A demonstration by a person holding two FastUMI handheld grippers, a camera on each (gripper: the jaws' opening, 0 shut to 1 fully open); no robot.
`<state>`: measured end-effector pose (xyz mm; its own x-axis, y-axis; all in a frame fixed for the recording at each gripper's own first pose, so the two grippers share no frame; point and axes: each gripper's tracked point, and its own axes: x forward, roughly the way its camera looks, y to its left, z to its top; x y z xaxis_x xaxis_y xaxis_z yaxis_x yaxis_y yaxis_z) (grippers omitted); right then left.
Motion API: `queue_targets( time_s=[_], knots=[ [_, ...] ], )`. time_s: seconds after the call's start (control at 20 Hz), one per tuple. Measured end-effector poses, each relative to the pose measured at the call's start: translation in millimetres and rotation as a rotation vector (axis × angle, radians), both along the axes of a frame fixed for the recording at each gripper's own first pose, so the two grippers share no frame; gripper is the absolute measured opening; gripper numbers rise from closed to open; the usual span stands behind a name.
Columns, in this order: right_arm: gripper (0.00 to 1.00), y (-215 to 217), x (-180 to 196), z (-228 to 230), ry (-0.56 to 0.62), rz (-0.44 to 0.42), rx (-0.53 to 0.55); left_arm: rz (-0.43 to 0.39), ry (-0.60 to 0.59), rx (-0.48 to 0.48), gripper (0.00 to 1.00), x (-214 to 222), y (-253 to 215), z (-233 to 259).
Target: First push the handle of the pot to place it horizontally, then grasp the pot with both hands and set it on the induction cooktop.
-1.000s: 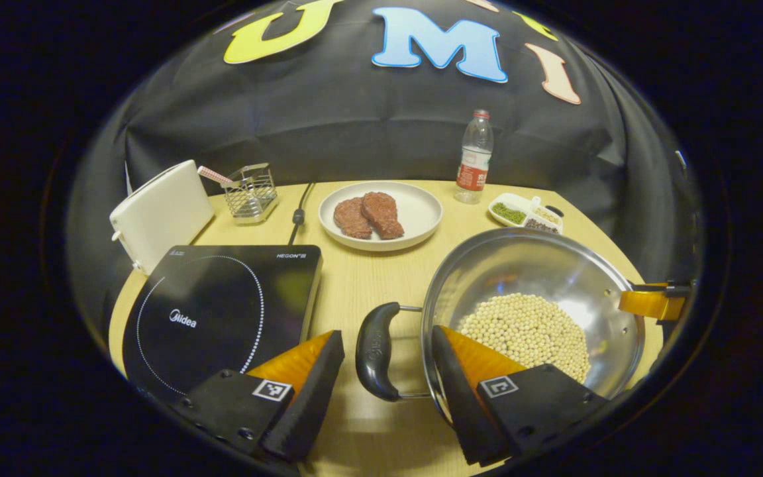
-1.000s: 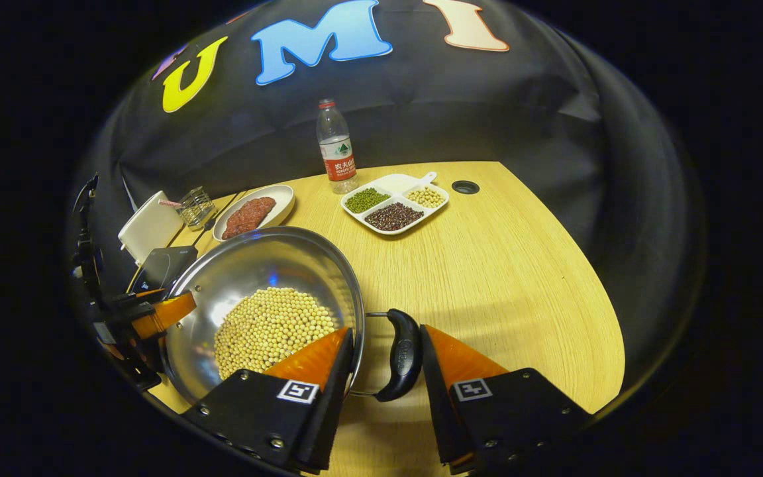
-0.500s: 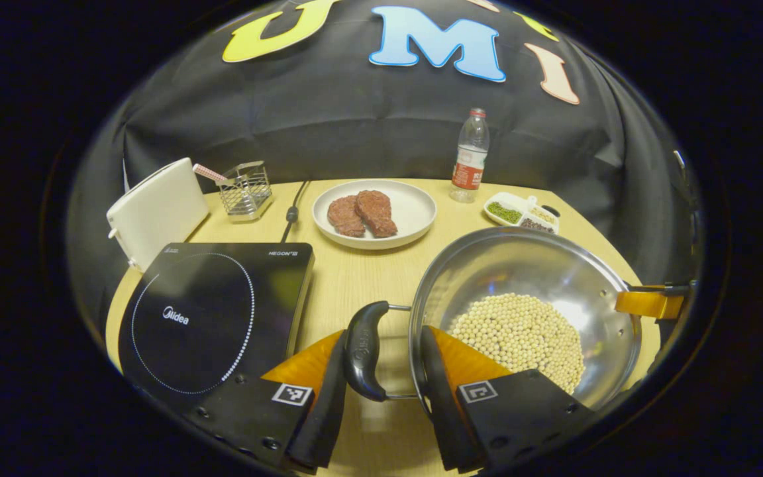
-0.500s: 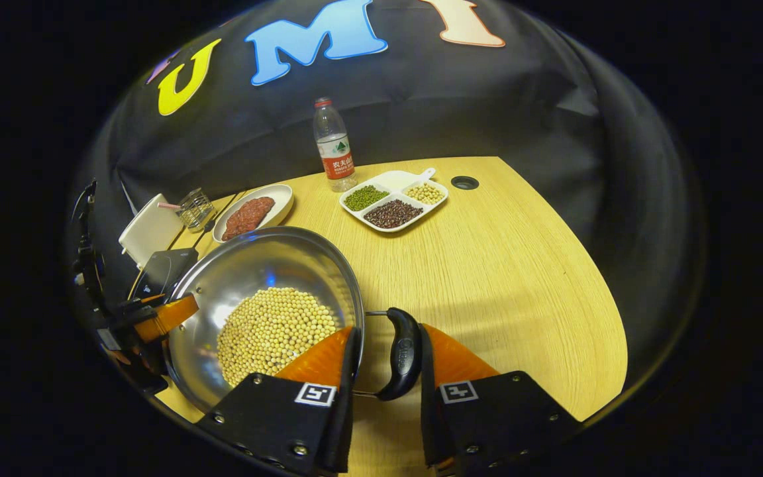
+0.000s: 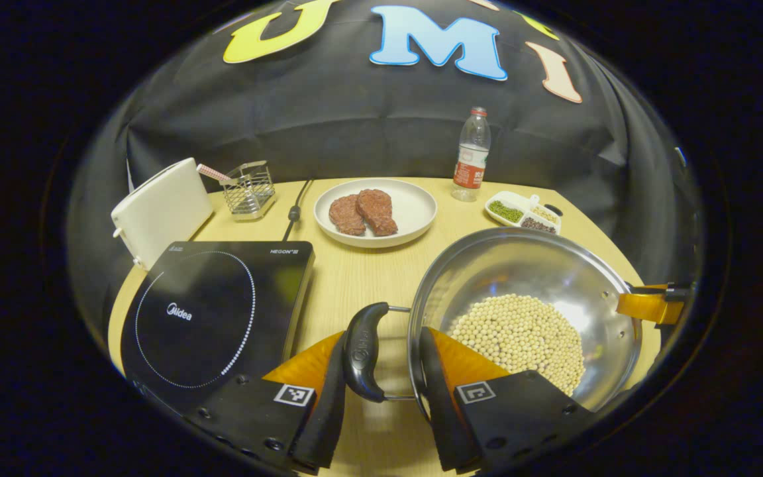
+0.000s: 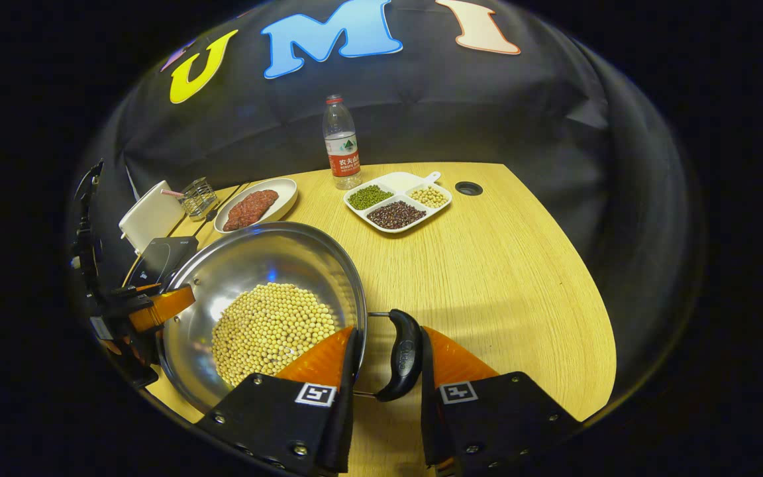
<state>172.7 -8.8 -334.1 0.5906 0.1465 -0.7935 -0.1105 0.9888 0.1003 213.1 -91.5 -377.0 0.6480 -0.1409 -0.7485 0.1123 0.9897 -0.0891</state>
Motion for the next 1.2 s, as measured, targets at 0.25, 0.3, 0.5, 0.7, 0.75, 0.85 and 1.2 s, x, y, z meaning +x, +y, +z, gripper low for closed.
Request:
queue_targets(
  time_s=[0.25, 0.3, 0.5, 0.7, 0.75, 0.85, 1.2],
  knots=[
    [0.42, -5.3, -2.6, 4.0, 0.000, 0.012, -0.004, 0.007, -0.009, 0.009, 0.64, -6.8, -4.5, 6.4],
    [0.42, -5.4, -3.4, 7.3, -0.008, 0.012, -0.005, 0.009, -0.016, 0.004, 0.64, -7.2, -4.5, 9.0],
    [0.42, -4.8, -4.7, 21.2, -0.029, 0.018, -0.022, 0.015, -0.028, -0.011, 0.63, -10.1, -1.9, 17.3],
    [0.42, 3.1, -6.1, 33.2, -0.040, 0.011, -0.034, 0.010, -0.035, -0.032, 0.60, -9.8, 6.8, 24.3],
    [0.42, 6.2, -6.4, 37.0, -0.046, 0.005, -0.036, 0.005, -0.037, -0.039, 0.60, -9.4, 9.5, 25.5],
    [0.42, 13.0, -8.1, 44.4, -0.054, -0.007, -0.042, -0.005, -0.047, -0.049, 0.60, -5.0, 16.7, 31.5],
    [0.42, 39.7, -8.9, 61.1, -0.076, -0.035, -0.052, -0.034, -0.068, -0.064, 0.64, 8.9, 45.0, 44.3]
  ],
)
